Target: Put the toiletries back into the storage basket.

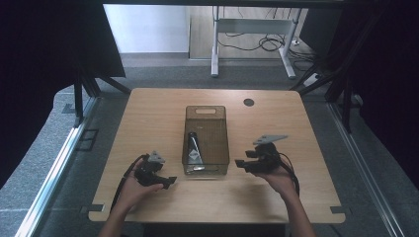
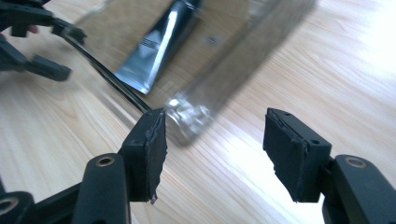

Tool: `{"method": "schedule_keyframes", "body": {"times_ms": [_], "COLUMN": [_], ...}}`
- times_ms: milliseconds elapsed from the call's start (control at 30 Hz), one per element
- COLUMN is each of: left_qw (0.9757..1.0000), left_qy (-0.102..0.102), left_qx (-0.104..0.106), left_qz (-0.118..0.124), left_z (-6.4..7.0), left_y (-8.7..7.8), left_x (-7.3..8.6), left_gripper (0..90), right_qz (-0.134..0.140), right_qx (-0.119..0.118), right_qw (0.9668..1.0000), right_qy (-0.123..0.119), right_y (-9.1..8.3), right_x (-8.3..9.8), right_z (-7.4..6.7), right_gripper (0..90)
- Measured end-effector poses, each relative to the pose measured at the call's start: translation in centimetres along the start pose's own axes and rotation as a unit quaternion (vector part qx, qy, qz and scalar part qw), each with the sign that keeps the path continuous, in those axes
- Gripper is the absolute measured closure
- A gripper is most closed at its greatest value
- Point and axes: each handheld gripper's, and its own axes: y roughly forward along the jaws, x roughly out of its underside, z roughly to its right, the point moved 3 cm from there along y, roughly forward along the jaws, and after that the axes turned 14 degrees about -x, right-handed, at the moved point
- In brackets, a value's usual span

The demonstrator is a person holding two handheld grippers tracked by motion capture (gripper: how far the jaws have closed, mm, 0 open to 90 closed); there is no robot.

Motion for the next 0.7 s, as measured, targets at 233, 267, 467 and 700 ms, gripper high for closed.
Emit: {"method": "schedule_keyframes", "body": {"times_ms": [233,267,467,700], "left_qw": [1.0,1.0,0.9999,1.0], "left_qy": [0.0,0.0,0.005,0.007], "left_qx": [-0.005,-0.006,-0.008,-0.001], "left_qz": [-0.002,-0.002,-0.004,-0.002], "left_z": [0.2,0.2,0.4,0.6], "left_y": [0.1,0.1,0.2,0.3], "left_x": [0.0,0.0,0.0,-0.1], "left_gripper": [23.3,23.3,23.3,23.3], "right_qz": [0.037,0.04,0.053,0.069], "right_qx": [0.018,0.022,0.029,0.046], "right_qw": [0.9987,0.9984,0.9975,0.9962], "right_qy": [0.029,0.032,0.038,0.029], "right_y": [-2.2,-2.4,-3.1,-3.4], "right_x": [4.3,4.9,6.0,6.6], "right_z": [2.7,2.9,3.6,3.8], "right_gripper": [40.1,40.3,41.1,38.1]}}
